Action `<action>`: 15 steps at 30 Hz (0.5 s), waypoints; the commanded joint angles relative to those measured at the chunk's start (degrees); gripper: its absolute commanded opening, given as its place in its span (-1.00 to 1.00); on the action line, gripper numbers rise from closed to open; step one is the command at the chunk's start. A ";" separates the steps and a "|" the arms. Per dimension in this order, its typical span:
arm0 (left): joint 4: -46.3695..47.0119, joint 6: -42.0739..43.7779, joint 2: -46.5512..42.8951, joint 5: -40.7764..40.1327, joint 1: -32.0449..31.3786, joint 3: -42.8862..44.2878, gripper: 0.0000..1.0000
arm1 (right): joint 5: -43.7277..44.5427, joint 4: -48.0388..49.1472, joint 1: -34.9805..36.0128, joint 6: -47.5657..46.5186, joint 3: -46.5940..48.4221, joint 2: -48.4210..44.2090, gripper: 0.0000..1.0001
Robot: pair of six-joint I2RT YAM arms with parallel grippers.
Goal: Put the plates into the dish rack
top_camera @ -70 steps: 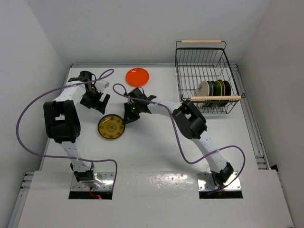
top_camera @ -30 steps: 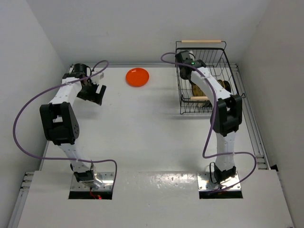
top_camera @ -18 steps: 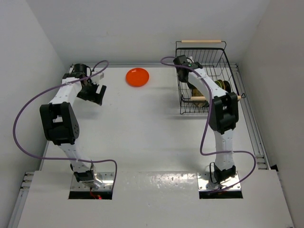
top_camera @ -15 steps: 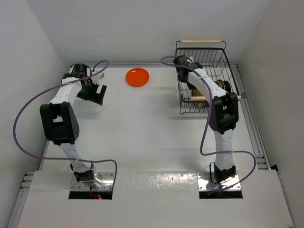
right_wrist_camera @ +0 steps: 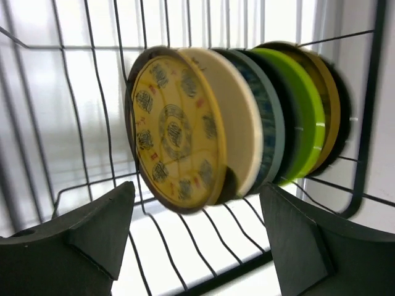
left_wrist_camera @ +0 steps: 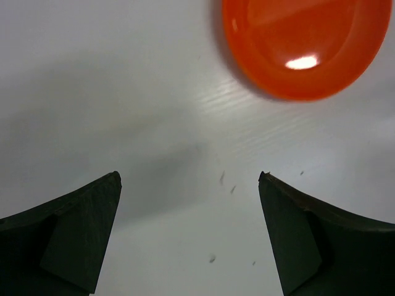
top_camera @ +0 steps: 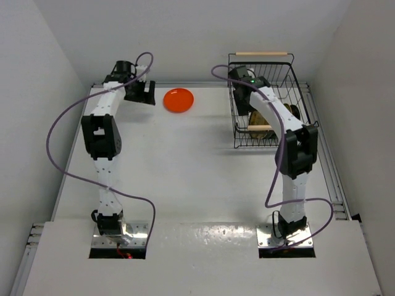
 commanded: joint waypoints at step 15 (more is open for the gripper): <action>18.82 -16.50 15.45 -9.97 -10.15 6.91 0.81 | -0.38 1.20 4.50 -2.90 -4.53 -17.79 0.65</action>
